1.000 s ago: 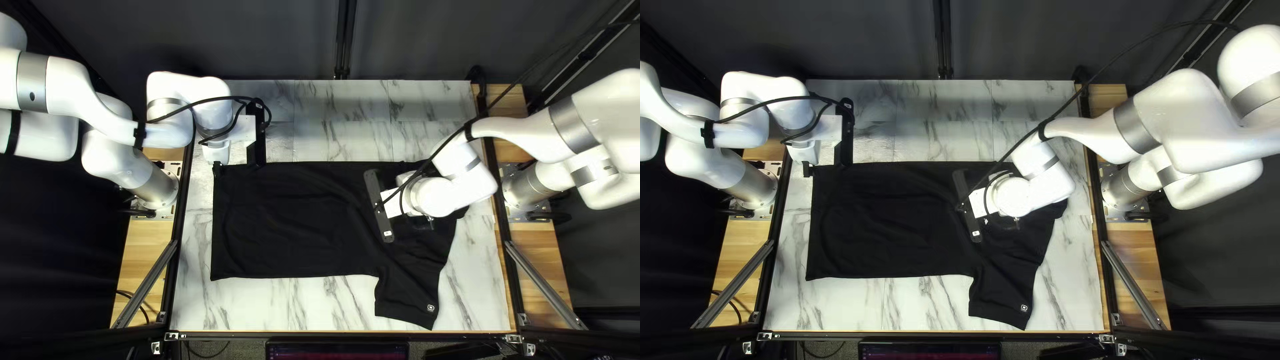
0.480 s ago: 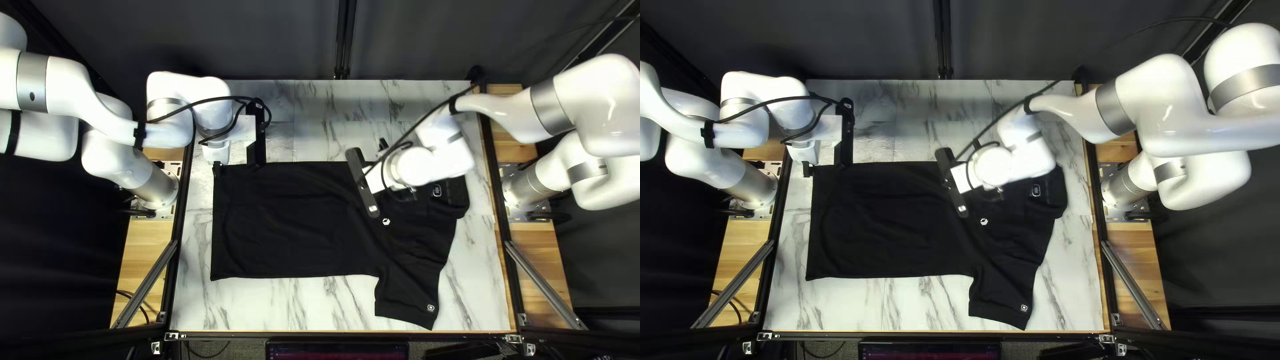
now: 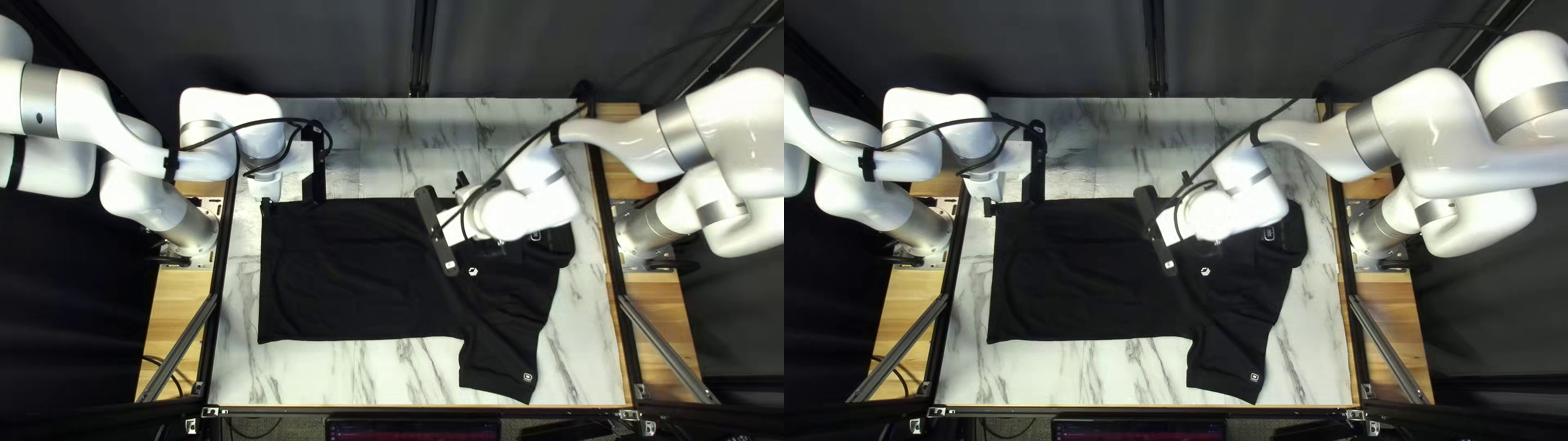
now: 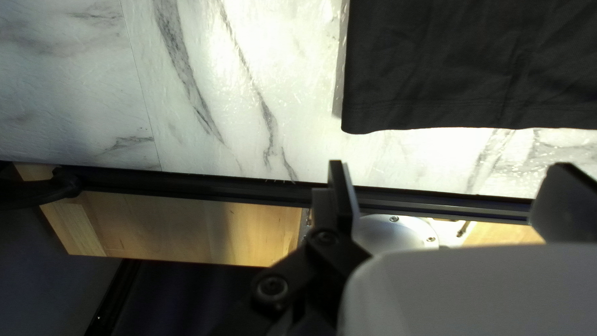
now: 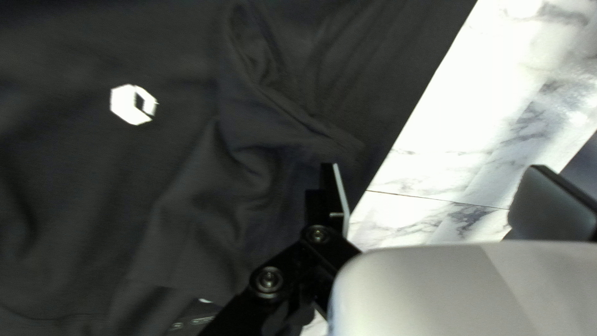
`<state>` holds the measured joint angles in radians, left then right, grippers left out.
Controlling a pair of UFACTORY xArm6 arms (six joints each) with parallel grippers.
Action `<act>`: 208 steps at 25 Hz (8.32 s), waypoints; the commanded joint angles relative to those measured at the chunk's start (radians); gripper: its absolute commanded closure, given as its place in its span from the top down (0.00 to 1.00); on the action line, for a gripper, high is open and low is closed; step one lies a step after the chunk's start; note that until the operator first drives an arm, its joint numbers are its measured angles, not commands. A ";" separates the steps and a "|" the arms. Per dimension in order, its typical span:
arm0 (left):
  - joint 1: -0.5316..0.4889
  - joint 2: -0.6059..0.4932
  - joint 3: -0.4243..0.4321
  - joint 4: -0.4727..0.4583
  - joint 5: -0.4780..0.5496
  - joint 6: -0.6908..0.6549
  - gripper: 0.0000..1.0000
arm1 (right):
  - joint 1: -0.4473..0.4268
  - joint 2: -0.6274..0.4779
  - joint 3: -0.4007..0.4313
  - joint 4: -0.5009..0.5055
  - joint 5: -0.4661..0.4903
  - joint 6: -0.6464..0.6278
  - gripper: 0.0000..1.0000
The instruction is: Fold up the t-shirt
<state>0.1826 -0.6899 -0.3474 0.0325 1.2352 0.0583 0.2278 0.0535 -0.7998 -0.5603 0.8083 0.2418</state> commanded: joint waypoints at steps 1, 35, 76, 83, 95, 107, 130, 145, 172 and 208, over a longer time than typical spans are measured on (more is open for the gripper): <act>0.000 0.000 0.000 0.000 0.000 0.000 1.00 | 0.040 0.073 -0.077 0.036 -0.024 0.057 1.00; 0.000 0.000 0.000 0.000 0.000 0.000 1.00 | 0.015 0.338 -0.259 0.096 0.073 -0.052 0.00; 0.000 0.000 0.000 0.000 0.000 0.000 1.00 | 0.023 0.339 -0.295 0.188 0.115 -0.154 0.00; 0.000 0.000 0.000 0.000 0.000 0.000 1.00 | 0.022 0.348 -0.301 0.191 0.114 -0.160 0.00; 0.000 0.000 0.000 0.000 0.000 0.000 1.00 | 0.058 0.315 -0.322 0.191 0.181 -0.135 0.00; 0.000 0.000 0.000 0.000 0.000 0.000 1.00 | 0.116 0.272 -0.316 0.197 0.246 -0.078 0.00; 0.000 0.000 0.000 0.000 0.000 0.000 1.00 | 0.071 0.275 -0.311 0.199 0.212 -0.132 1.00; 0.000 0.000 0.000 0.000 0.000 0.000 1.00 | -0.313 -0.477 0.063 0.405 0.218 -0.571 1.00; -0.057 0.148 -0.056 -0.018 -0.087 -0.042 1.00 | -0.556 -0.704 0.012 0.637 0.382 -0.803 1.00; -0.385 0.408 0.082 -0.028 -0.423 -0.451 1.00 | -0.556 -0.704 0.012 0.637 0.382 -0.803 1.00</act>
<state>-0.2059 -0.2815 -0.2704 0.0047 0.8181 -0.3939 -0.3282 -0.6506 -0.7877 0.0765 1.1907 -0.5616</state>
